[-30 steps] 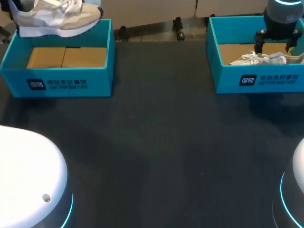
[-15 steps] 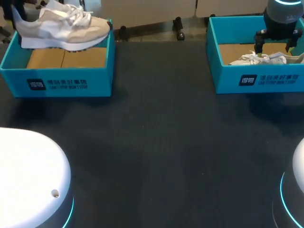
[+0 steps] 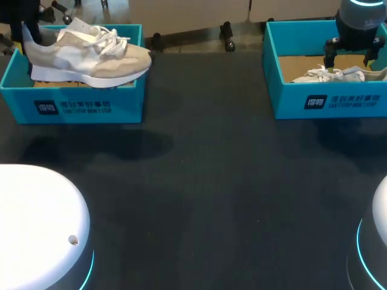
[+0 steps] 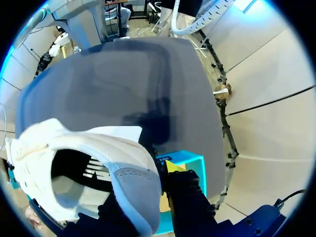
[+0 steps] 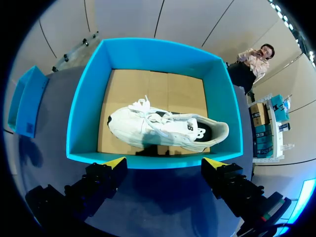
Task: Take the shoe out of the shoebox, open the shoe tongue, remove and reinsert the insole, then place the shoe into the shoebox
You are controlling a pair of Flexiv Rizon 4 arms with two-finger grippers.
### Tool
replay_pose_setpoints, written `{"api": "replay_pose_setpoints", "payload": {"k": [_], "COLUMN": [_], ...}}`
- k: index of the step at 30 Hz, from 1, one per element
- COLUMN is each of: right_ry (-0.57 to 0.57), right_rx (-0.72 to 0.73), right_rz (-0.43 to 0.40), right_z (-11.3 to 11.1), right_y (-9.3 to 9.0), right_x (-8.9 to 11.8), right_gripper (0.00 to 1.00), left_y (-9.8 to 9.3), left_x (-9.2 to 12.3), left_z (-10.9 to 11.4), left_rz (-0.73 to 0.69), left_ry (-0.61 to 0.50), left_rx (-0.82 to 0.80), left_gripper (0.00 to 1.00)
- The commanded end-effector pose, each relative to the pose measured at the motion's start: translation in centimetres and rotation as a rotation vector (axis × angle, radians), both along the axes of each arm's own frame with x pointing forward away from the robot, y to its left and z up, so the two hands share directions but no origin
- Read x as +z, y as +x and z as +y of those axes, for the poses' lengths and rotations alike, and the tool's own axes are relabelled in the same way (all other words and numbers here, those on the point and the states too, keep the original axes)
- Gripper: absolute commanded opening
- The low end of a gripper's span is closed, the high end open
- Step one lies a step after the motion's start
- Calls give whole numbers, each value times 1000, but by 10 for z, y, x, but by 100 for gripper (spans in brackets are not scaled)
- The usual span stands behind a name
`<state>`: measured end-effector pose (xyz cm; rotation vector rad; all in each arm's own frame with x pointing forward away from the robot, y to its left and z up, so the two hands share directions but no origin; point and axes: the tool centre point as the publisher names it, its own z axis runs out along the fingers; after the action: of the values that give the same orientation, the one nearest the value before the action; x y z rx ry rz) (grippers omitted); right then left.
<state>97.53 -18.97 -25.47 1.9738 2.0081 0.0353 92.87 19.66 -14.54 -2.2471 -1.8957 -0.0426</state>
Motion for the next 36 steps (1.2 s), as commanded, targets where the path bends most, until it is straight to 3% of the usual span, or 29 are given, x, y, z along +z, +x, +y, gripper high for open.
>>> {"api": "replay_pose_setpoints", "payload": {"k": [1, 11, 21, 30, 36], "right_ry": [0, 0, 0, 0, 0], "right_rx": [0, 0, 0, 0, 0], "right_rz": [-2, -2, -2, -2, -2], "right_z": [0, 0, 0, 0, 0], "right_y": [-1, -1, -1, -1, -1], "right_x": [0, 0, 0, 0, 0], "right_gripper": [100, 100, 100, 100, 100], "left_y": [-21, -54, -87, -100, -106], "left_x": [2, 1, -7, -19, -28], "left_z": [-7, -26, -66, -102, -129], "left_rz": [-32, -11, -10, -36, -75], "left_ry": [7, 21, 3, 16, -43], "left_rx": [-11, 4, -13, -9, -42], "left_gripper": [0, 0, 0, 0, 0]}}
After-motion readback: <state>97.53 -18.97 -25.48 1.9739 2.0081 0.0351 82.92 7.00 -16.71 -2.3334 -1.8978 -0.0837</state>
